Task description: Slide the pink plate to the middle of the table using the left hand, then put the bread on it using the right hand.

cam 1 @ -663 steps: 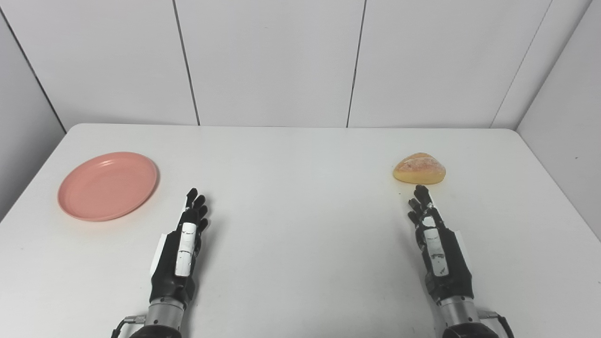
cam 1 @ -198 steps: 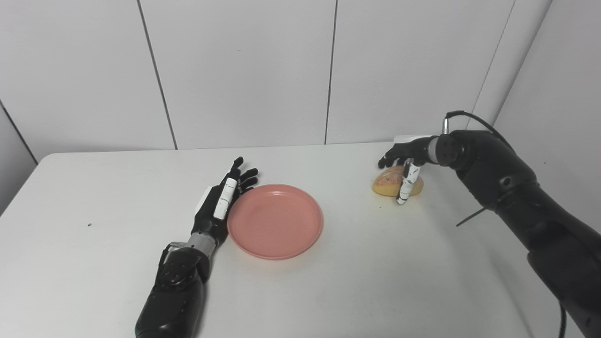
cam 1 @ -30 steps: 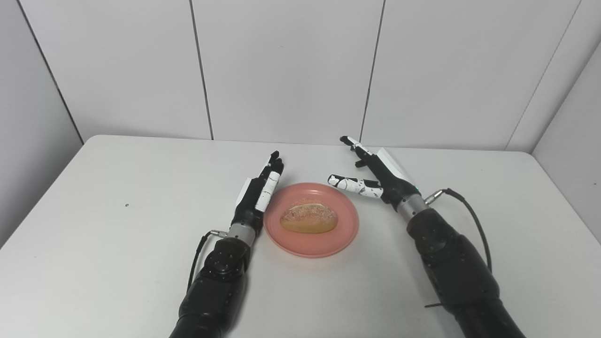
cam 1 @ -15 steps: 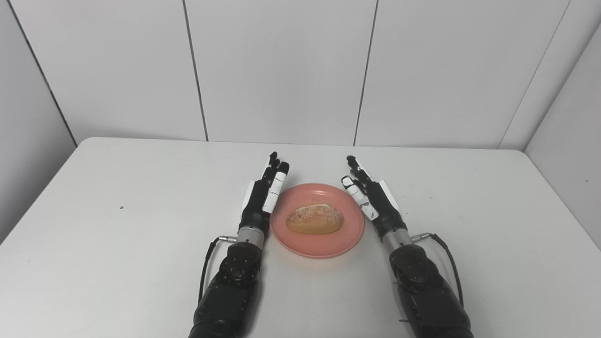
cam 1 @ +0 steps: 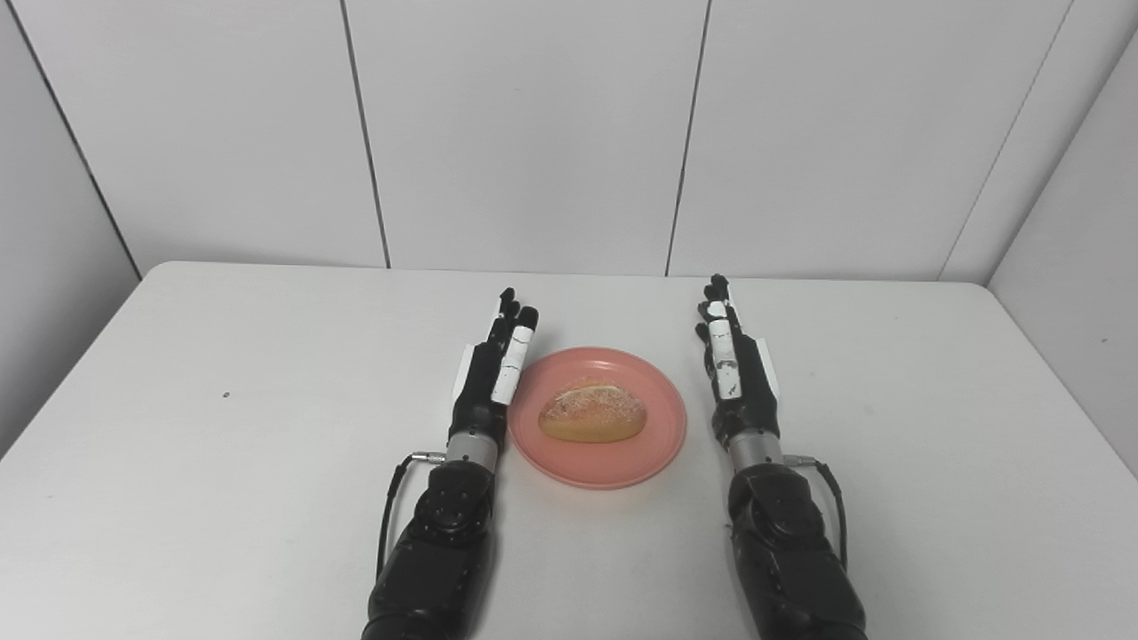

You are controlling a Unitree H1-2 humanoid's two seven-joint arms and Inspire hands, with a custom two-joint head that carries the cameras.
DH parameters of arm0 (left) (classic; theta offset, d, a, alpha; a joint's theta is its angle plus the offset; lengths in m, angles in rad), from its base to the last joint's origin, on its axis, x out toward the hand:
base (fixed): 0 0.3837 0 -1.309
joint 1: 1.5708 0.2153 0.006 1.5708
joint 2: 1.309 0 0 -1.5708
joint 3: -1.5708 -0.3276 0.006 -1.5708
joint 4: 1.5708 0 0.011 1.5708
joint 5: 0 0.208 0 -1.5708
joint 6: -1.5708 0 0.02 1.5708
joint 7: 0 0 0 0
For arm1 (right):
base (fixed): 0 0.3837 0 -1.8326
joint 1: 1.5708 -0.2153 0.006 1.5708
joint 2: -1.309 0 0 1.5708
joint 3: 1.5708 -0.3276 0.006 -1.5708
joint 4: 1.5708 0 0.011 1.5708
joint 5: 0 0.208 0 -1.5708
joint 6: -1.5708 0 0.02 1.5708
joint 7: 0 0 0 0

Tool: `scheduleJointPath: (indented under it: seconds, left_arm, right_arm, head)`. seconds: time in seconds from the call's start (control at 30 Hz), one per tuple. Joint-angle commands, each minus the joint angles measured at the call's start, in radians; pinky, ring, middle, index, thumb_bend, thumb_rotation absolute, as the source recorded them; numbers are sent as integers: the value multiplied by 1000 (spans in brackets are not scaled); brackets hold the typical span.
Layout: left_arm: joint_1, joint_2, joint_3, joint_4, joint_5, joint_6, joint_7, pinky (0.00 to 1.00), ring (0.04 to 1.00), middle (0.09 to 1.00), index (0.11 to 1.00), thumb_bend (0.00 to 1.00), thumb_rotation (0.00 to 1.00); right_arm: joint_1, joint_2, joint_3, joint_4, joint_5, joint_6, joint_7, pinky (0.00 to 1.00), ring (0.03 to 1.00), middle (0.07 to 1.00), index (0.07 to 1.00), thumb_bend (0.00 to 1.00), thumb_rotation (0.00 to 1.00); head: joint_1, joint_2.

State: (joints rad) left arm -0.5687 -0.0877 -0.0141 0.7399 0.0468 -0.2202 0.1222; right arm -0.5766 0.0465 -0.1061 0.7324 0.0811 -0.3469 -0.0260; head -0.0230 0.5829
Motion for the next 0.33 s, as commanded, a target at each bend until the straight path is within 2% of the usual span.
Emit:
scheduleJointPath:
  seconds: [0.0,0.2,0.3]
  left_arm:
    - [9,-9,6,13,-8,-12,0,1000,1000,1000,1000,807,1000]
    - [12,-1,7,8,-22,-21,-18,1000,1000,1000,1000,792,1000]
    - [13,3,8,4,-32,-12,-25,1000,1000,1000,1000,801,1000]
  right_arm:
    - [20,39,-12,31,34,-33,-8,1000,1000,1000,1000,849,1000]
    - [16,56,-30,35,52,-36,-30,1000,1000,1000,1000,869,1000]
    - [21,48,-8,38,10,-50,-44,1000,1000,1000,1000,896,1000]
  head:
    - [3,1]
    - [4,3]
    - [5,4]
